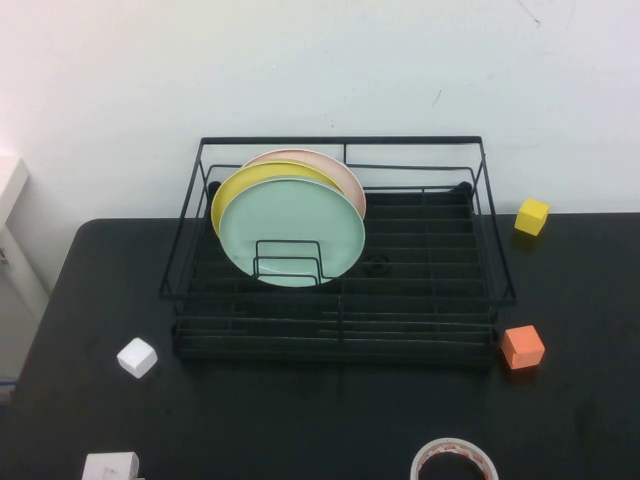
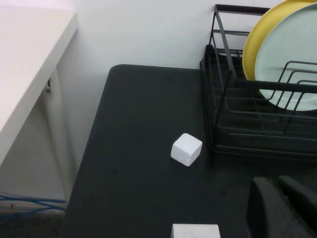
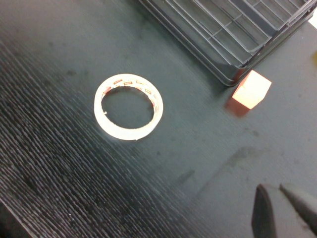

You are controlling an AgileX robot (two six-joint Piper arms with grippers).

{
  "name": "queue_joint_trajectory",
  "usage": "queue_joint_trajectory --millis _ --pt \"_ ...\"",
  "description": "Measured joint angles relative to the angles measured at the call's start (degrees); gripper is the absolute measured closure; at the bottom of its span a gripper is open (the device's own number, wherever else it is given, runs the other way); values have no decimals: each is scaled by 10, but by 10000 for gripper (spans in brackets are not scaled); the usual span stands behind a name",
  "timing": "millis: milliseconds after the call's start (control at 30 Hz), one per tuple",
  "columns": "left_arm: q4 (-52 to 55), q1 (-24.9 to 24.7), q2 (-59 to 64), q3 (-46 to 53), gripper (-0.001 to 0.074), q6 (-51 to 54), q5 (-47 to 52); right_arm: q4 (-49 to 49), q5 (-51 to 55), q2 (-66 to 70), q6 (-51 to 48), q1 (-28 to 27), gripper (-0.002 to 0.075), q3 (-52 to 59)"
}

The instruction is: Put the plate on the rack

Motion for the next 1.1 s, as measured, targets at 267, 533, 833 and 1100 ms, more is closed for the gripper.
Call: queue_joint_trajectory --millis 267,533,833,1100 --pt "0 0 0 0 736 0 0 -39 -42 -3 -31 -4 727 4" --pt "0 0 0 0 736 0 0 -62 -314 -63 -26 -54 727 124" --pt "0 0 0 0 736 0 0 -31 -329 -137 27 -69 727 245" --pt "0 0 0 0 736 0 0 -10 -268 -222 47 -106 728 246"
